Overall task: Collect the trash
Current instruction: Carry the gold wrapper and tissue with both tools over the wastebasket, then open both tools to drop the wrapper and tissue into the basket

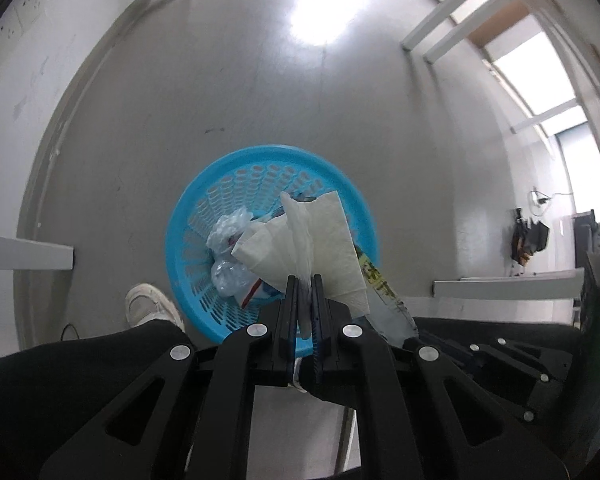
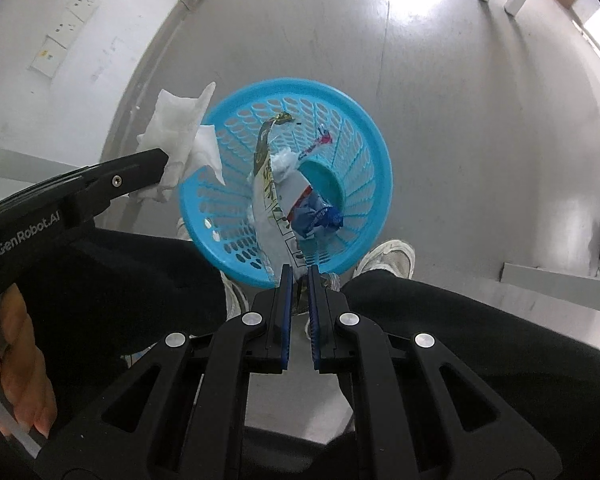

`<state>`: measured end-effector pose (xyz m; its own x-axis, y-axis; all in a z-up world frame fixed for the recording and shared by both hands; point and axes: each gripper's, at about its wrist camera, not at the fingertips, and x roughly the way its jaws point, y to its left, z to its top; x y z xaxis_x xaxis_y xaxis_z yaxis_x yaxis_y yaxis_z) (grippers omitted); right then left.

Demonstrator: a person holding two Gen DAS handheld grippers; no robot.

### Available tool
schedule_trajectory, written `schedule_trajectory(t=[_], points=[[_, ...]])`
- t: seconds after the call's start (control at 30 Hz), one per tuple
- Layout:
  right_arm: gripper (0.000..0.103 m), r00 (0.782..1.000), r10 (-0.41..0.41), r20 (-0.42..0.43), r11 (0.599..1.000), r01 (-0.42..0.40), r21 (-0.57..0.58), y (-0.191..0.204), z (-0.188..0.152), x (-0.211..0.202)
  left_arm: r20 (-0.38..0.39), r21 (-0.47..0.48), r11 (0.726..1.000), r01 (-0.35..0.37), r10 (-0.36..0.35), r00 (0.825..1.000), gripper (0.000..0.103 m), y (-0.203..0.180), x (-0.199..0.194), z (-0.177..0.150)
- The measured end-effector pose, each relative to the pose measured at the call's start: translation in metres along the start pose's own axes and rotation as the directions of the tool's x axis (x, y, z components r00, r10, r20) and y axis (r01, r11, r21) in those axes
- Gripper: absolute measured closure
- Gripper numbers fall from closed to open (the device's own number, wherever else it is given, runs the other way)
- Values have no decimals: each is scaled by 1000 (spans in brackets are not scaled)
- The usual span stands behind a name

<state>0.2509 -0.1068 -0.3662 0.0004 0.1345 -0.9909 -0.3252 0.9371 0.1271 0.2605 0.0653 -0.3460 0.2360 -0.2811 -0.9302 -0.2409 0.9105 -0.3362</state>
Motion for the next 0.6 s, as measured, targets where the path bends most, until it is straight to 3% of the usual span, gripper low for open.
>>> schedule_trajectory(t=[0.27, 0.47, 0.6], points=[[96, 996, 40, -82, 994, -31, 102, -18, 15, 39, -55, -68, 998, -19, 15, 998, 98, 6, 32, 19], [94, 996, 50, -80, 988, -37, 153, -28, 26, 53, -63, -114, 993, -2, -5, 998, 97, 13, 39, 26], [74, 997, 55, -55, 983, -45, 176, -34, 30, 53, 17, -142, 988, 55, -53, 998, 78, 15, 25, 31]])
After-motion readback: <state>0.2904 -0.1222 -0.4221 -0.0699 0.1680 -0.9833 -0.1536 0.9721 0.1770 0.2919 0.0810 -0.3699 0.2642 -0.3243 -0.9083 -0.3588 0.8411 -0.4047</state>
